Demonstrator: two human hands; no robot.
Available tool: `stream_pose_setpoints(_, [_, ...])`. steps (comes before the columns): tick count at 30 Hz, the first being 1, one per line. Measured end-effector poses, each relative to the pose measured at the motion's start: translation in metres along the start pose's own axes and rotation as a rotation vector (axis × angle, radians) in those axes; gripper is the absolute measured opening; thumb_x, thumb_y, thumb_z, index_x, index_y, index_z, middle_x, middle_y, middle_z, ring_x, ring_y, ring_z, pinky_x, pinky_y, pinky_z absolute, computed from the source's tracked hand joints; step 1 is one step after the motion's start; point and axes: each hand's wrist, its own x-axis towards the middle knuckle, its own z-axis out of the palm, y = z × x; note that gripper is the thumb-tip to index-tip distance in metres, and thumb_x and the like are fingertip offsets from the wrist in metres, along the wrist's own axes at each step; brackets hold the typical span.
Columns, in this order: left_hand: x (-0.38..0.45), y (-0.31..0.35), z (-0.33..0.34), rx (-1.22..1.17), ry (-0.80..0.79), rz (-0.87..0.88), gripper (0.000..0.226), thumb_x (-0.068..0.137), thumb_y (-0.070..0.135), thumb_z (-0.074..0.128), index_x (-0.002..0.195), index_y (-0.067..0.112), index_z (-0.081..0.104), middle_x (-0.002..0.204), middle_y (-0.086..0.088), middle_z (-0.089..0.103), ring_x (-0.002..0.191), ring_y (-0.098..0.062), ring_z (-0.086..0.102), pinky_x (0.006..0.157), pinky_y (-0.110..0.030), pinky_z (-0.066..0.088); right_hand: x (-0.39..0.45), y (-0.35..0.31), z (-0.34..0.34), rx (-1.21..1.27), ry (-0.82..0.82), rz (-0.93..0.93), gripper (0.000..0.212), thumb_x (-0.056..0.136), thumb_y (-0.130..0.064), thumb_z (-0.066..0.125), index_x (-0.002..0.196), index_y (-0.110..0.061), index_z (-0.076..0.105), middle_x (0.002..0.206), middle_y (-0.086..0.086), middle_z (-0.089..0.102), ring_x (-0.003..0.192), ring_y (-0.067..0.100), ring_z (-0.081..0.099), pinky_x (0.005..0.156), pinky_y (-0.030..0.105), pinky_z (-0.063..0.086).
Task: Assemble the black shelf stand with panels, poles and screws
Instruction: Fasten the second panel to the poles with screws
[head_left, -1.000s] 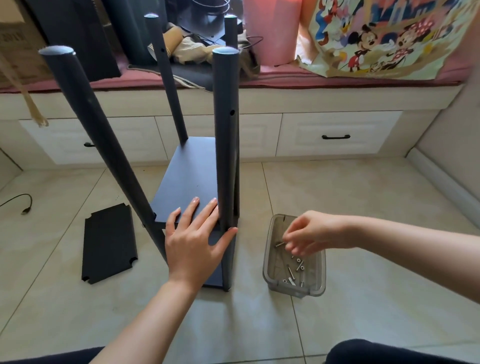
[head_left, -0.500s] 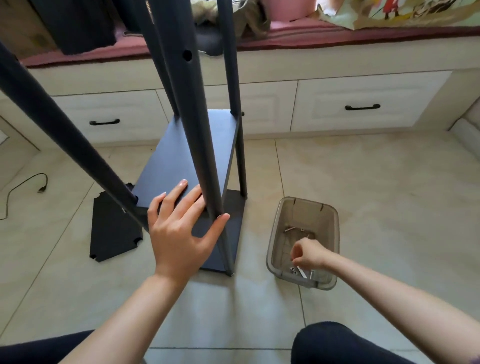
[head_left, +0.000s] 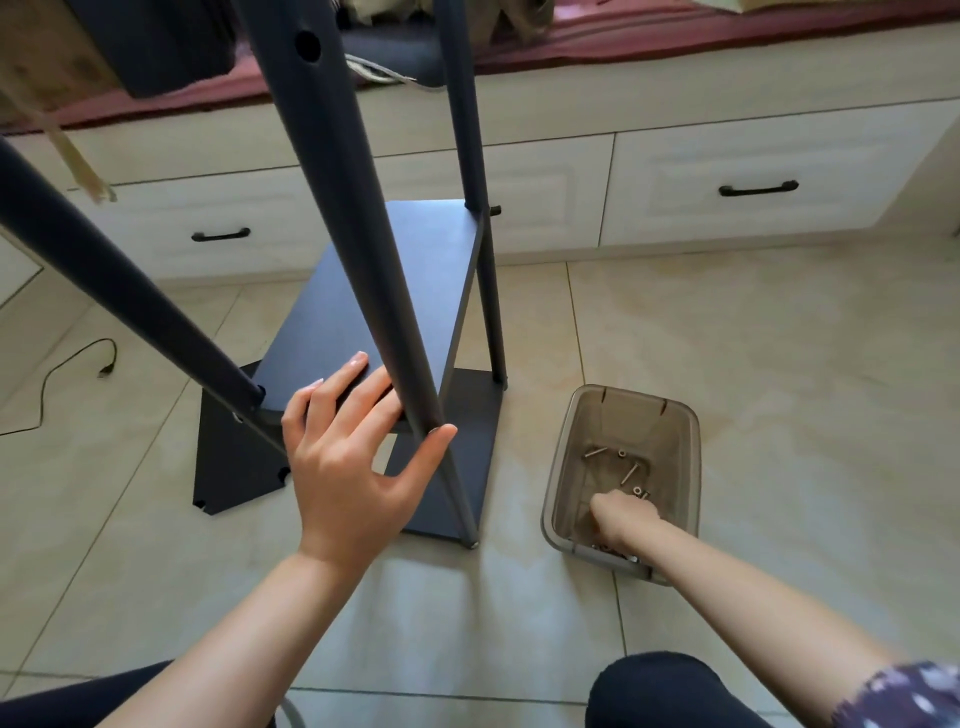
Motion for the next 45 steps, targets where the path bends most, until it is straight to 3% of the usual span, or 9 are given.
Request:
stream_pose_setpoints(5, [0.001, 0.002, -0.002, 0.003, -0.011, -0.002, 0.041, 0.096, 0.052, 0.061, 0.103, 0.015, 0.078, 0.123, 0.002, 0.071, 0.125, -0.028, 0.059, 0.098, -0.057, 0.040, -0.001, 0.001, -0.003, -0.022, 0.029, -0.024, 0.028, 0.092, -0.003, 0.050, 0.119, -0.007, 0.055, 0.125, 0.016, 0.056, 0.114, 0.035, 0.060, 0.083, 0.038, 0.049])
stream_pose_setpoints(8, [0.002, 0.003, -0.005, 0.006, -0.033, -0.001, 0.042, 0.095, 0.052, 0.061, 0.106, 0.015, 0.078, 0.124, 0.002, 0.070, 0.126, -0.028, 0.058, 0.098, -0.057, 0.040, -0.009, 0.007, -0.009, 0.054, 0.056, -0.034, 0.010, 0.091, -0.001, 0.051, 0.089, -0.011, 0.049, 0.111, 0.015, 0.058, 0.099, 0.031, 0.061, 0.073, 0.033, 0.046])
stream_pose_setpoints(10, [0.003, 0.004, -0.008, 0.001, -0.056, -0.012, 0.042, 0.094, 0.052, 0.061, 0.108, 0.015, 0.078, 0.125, 0.002, 0.070, 0.127, -0.028, 0.058, 0.099, -0.056, 0.040, -0.015, 0.012, -0.016, 0.140, 0.077, -0.028, 0.021, 0.091, -0.003, 0.058, 0.080, -0.013, 0.043, 0.106, 0.013, 0.060, 0.095, 0.029, 0.061, 0.074, 0.034, 0.047])
stream_pose_setpoints(15, [0.007, 0.007, -0.018, 0.033, -0.137, -0.054, 0.044, 0.089, 0.055, 0.060, 0.109, 0.020, 0.078, 0.126, 0.004, 0.070, 0.129, -0.028, 0.058, 0.105, -0.054, 0.040, -0.054, 0.010, -0.048, 0.373, 0.157, -0.067, 0.021, 0.085, -0.009, 0.068, 0.073, -0.020, 0.054, 0.092, 0.004, 0.066, 0.093, 0.020, 0.065, 0.071, 0.023, 0.048])
stream_pose_setpoints(19, [0.017, 0.011, -0.029, 0.033, -0.278, -0.119, 0.049, 0.085, 0.063, 0.055, 0.111, 0.027, 0.077, 0.129, 0.008, 0.068, 0.131, -0.027, 0.057, 0.108, -0.052, 0.039, -0.098, -0.005, -0.083, 0.644, 0.270, -0.111, 0.009, 0.085, -0.009, 0.067, 0.088, -0.018, 0.067, 0.083, -0.006, 0.067, 0.072, 0.005, 0.061, 0.051, 0.005, 0.041])
stream_pose_setpoints(27, [0.054, 0.024, -0.048, 0.040, -0.758, -0.255, 0.055, 0.092, 0.060, 0.058, 0.141, 0.033, 0.053, 0.160, 0.013, 0.035, 0.152, -0.025, 0.023, 0.121, -0.054, 0.018, -0.166, -0.081, -0.128, 1.373, 0.208, -0.300, 0.007, 0.096, -0.011, 0.061, 0.100, -0.007, 0.066, 0.095, 0.013, 0.071, 0.084, 0.017, 0.069, 0.075, 0.028, 0.059])
stream_pose_setpoints(33, [0.070, 0.024, -0.060, 0.070, -0.843, -0.247, 0.048, 0.092, 0.056, 0.061, 0.131, 0.028, 0.061, 0.144, 0.003, 0.055, 0.144, -0.029, 0.037, 0.115, -0.056, 0.031, -0.169, -0.123, -0.144, 1.533, 0.317, -0.281, 0.008, 0.101, -0.013, 0.053, 0.103, -0.007, 0.057, 0.095, 0.007, 0.072, 0.093, 0.019, 0.072, 0.080, 0.033, 0.059])
stream_pose_setpoints(39, [0.084, -0.002, -0.078, 0.027, -0.783, -0.247, 0.037, 0.088, 0.057, 0.067, 0.110, 0.027, 0.065, 0.096, 0.007, 0.063, 0.106, -0.020, 0.059, 0.084, -0.033, 0.048, -0.156, -0.155, -0.147, 1.530, 0.353, -0.228, 0.011, 0.105, -0.020, 0.044, 0.105, -0.013, 0.052, 0.095, 0.002, 0.074, 0.096, 0.016, 0.071, 0.090, 0.035, 0.055])
stream_pose_setpoints(45, [0.101, -0.056, -0.102, -0.067, -0.770, -0.345, 0.038, 0.084, 0.054, 0.072, 0.111, 0.028, 0.073, 0.103, 0.005, 0.072, 0.093, -0.012, 0.066, 0.079, -0.025, 0.051, -0.141, -0.197, -0.164, 1.513, 0.312, -0.338, 0.015, 0.106, -0.022, 0.041, 0.110, -0.012, 0.051, 0.090, -0.007, 0.074, 0.089, 0.003, 0.070, 0.085, 0.027, 0.055])
